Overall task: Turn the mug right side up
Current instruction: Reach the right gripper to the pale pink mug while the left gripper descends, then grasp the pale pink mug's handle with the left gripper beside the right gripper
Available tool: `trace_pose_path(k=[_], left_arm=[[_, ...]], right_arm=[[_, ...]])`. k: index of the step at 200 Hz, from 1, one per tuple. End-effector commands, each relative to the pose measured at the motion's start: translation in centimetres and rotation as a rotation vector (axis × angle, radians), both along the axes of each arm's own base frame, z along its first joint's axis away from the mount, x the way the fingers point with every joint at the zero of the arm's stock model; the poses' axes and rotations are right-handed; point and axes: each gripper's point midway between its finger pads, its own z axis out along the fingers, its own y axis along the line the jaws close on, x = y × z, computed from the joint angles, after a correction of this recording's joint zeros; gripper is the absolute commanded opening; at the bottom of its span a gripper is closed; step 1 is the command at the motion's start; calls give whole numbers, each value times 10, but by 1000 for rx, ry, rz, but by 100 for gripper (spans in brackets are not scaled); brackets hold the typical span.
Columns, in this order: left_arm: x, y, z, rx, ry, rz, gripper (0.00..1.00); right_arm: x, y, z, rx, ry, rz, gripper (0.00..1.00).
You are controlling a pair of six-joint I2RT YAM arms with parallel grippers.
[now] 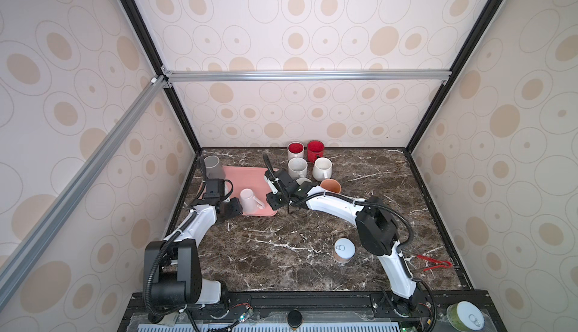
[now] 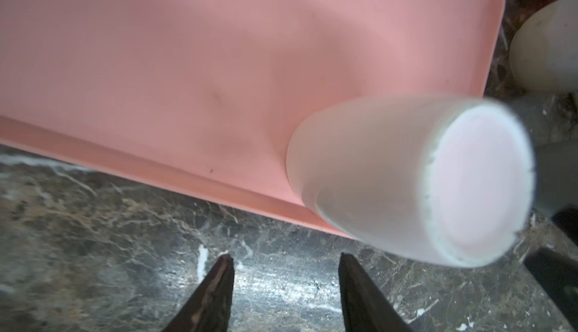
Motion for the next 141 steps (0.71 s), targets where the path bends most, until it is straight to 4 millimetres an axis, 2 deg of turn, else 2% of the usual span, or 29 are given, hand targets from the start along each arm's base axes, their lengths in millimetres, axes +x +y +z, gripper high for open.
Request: trace_pose_path(k=[1,32,75,98,123,141], left_arm=[[23,-11,18,-83,-96,-6,54],[47,-11,21,-90,-127,-15,53],[76,-12,15,-103,-119,-30,51],[91,-6,21,-72,-121,-23,51],[100,3,32,-46,-151,1,50],[104,8,33,-40,-155,14,50]], right_arm=[[-4,11,-10,-16,22,52,42],[-7,26,-21,5,59,87,39],[-14,41,-33,30,82,140,35],[-20,50,-37,54,102,190,33],[-17,45,-29,45,75,175,32],[-2,31,-18,6,10,96,29]])
